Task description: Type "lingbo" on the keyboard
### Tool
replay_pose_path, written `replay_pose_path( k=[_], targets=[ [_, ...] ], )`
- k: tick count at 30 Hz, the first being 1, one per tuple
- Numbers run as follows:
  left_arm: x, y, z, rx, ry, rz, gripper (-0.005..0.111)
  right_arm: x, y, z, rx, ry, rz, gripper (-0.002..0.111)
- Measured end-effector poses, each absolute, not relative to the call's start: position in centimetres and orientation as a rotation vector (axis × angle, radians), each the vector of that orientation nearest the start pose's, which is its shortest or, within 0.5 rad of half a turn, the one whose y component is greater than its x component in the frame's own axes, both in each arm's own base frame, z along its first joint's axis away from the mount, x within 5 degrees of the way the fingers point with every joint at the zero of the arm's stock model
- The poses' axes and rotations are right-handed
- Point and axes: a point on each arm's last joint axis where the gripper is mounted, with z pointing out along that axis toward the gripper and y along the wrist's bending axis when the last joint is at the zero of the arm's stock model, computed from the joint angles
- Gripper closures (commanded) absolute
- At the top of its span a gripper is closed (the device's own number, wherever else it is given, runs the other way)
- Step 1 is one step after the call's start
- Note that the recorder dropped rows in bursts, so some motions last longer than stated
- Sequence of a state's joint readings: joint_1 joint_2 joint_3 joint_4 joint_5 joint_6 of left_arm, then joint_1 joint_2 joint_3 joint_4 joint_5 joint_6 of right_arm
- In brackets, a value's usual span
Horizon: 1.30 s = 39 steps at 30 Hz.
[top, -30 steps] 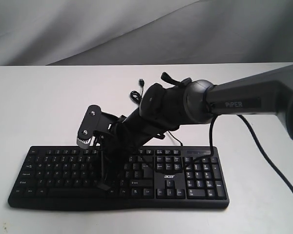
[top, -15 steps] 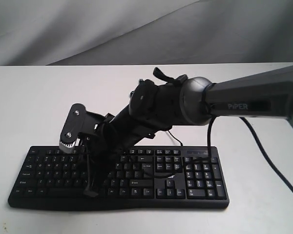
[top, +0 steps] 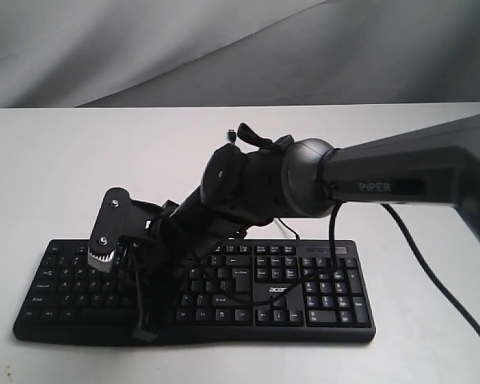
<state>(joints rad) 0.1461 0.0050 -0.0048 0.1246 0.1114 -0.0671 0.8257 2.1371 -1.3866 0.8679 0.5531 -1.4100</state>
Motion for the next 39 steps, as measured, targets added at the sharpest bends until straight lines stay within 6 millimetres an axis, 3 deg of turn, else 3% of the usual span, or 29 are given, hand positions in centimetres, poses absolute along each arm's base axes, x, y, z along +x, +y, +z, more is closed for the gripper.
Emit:
replay_pose_path(
  k=[30, 39],
  targets=[
    [5.6, 1.0, 20.5, -0.082, 1.595, 0.169, 0.106, 26.9, 34.6, 13.1, -1.843, 1.843, 0.608, 0.108],
    [5.6, 1.0, 20.5, -0.082, 1.595, 0.169, 0.106, 26.9, 34.5, 11.9, -1.857, 1.867, 0.610, 0.108]
  ],
)
